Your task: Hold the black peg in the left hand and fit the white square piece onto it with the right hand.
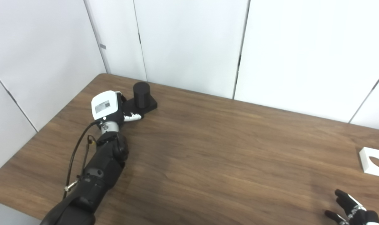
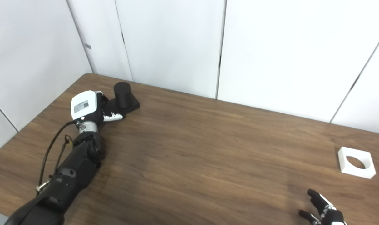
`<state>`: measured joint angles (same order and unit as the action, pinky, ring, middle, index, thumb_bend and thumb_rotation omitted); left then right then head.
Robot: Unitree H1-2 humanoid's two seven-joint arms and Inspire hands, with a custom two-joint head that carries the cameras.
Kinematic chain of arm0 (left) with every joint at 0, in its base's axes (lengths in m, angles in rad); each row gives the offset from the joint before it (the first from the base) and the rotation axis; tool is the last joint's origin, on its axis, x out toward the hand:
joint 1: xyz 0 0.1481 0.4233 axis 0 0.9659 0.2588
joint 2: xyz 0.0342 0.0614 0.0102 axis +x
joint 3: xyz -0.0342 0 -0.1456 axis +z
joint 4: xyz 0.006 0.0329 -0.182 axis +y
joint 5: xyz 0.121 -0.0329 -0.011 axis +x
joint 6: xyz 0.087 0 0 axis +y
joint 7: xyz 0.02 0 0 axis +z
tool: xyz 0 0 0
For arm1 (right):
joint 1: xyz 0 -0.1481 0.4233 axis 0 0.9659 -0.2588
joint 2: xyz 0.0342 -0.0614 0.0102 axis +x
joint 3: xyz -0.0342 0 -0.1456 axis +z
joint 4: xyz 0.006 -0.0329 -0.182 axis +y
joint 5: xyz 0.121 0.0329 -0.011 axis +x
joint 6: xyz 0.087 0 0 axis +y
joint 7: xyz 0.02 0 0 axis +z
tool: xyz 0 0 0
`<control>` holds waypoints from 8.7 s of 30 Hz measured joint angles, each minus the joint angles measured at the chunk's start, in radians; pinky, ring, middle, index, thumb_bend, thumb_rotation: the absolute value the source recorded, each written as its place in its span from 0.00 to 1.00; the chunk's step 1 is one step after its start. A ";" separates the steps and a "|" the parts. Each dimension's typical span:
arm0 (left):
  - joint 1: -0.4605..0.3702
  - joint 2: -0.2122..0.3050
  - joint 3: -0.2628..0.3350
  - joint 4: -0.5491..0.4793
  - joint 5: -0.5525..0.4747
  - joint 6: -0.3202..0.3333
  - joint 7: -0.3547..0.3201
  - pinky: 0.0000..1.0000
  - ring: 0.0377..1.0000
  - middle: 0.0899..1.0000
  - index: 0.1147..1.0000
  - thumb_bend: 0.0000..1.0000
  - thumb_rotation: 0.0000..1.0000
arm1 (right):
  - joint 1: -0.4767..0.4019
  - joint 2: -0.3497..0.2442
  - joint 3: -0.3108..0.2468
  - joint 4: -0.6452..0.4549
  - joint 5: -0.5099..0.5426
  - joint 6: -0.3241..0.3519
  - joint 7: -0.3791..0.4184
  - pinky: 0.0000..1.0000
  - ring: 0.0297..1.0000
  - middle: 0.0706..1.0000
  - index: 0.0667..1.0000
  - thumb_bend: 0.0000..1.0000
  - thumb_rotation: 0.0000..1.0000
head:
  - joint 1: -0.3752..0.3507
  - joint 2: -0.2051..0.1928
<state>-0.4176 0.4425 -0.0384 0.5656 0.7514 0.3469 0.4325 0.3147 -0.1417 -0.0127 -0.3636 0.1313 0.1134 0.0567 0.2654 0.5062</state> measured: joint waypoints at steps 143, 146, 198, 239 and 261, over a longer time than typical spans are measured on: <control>0.579 -0.257 -0.348 -0.764 0.246 -0.393 -0.324 0.72 0.75 0.69 0.42 0.51 0.05 | -0.752 -0.570 0.229 0.226 -0.791 0.283 0.376 1.00 1.00 1.00 0.82 0.91 0.18 | -0.439 0.196; 0.580 -0.258 -0.346 -0.764 0.246 -0.393 -0.324 0.73 0.75 0.69 0.42 0.51 0.05 | -0.789 -0.572 0.255 0.290 -0.817 0.271 0.399 1.00 1.00 1.00 0.82 0.92 0.18 | -0.439 0.199; 0.582 -0.265 -0.337 -0.769 0.250 -0.393 -0.330 0.70 0.75 0.69 0.42 0.51 0.05 | -0.984 -0.558 0.424 0.786 -0.967 0.130 0.460 1.00 1.00 0.97 0.80 0.90 0.23 | -0.453 0.232; 0.586 -0.279 -0.338 -0.789 0.268 -0.358 -0.356 0.70 0.75 0.69 0.42 0.51 0.05 | -0.906 -0.556 0.378 0.719 -0.910 -0.026 0.298 0.84 0.88 0.74 0.45 0.52 0.13 | -0.431 0.233; 0.583 -0.300 -0.348 -0.789 0.291 -0.340 -0.360 0.72 0.75 0.69 0.42 0.51 0.05 | -0.787 -0.496 0.340 -0.061 -0.835 0.038 0.634 0.88 0.86 0.73 0.45 0.52 0.13 | -0.397 0.249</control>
<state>0.1651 0.1425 -0.3861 -0.2233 1.0421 0.0065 0.0727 -0.4725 -0.6378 0.3270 -0.4245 -0.7034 0.1515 0.6907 -0.1319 0.7547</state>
